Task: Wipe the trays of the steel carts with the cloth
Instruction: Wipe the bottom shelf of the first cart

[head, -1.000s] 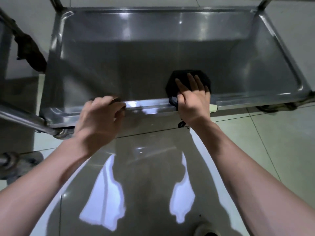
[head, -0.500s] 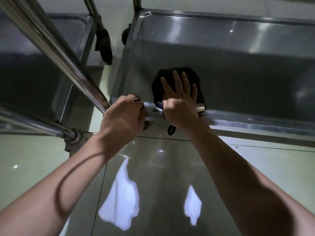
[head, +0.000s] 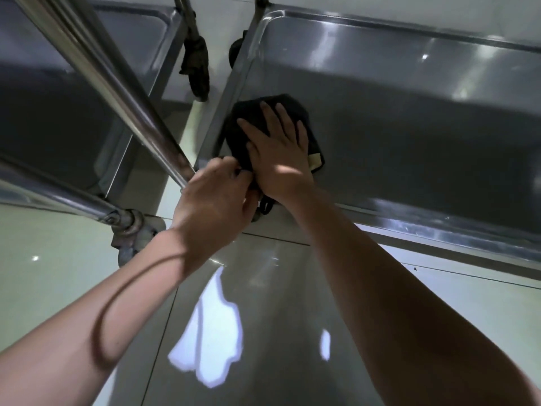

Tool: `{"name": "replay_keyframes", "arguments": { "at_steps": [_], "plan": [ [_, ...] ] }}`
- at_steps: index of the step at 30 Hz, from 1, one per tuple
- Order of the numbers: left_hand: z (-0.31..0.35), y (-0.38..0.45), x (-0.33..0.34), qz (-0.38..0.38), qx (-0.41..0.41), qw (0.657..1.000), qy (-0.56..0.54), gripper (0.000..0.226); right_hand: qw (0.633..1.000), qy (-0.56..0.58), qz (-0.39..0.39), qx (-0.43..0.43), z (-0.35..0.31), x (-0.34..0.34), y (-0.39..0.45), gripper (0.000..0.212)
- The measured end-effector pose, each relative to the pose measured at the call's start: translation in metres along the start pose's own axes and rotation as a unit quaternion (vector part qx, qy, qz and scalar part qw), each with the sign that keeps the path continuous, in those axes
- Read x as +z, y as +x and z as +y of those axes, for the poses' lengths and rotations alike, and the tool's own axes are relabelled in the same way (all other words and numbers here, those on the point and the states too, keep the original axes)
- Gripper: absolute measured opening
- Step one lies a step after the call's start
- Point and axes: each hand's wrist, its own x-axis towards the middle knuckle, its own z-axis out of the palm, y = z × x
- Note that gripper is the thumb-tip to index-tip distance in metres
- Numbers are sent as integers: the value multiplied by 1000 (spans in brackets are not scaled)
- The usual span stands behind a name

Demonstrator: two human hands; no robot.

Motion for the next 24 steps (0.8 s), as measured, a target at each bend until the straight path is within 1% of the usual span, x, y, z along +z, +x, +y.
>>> {"name": "replay_keyframes", "arguments": {
  "at_steps": [3,5,7,9,13,15,17,21,24],
  "plan": [
    [11,11,-6,-21,4,998,59,29,1000,-10,14,22,16,-6,-11,47],
    [23,19,-4,-21,40,996,72,32,998,-10,33,55,38,-16,-25,47],
    [43,29,0,-16,76,996,46,34,995,-9,41,91,68,-30,-43,47],
    [70,41,4,-10,94,995,14,33,991,-16,45,124,99,-44,-62,46],
    [123,60,17,-26,135,990,4,33,979,-26,53,197,154,-69,-96,47],
    [144,66,22,-39,139,990,6,34,971,-24,55,230,176,-79,-109,47],
    [156,69,25,-43,126,991,14,33,963,-26,62,259,198,-87,-122,47],
    [163,72,26,-56,105,992,47,32,943,-19,100,316,238,-105,-145,46],
    [155,74,18,-76,125,989,-10,33,927,-14,109,359,251,-112,-144,46]
  ]
}}
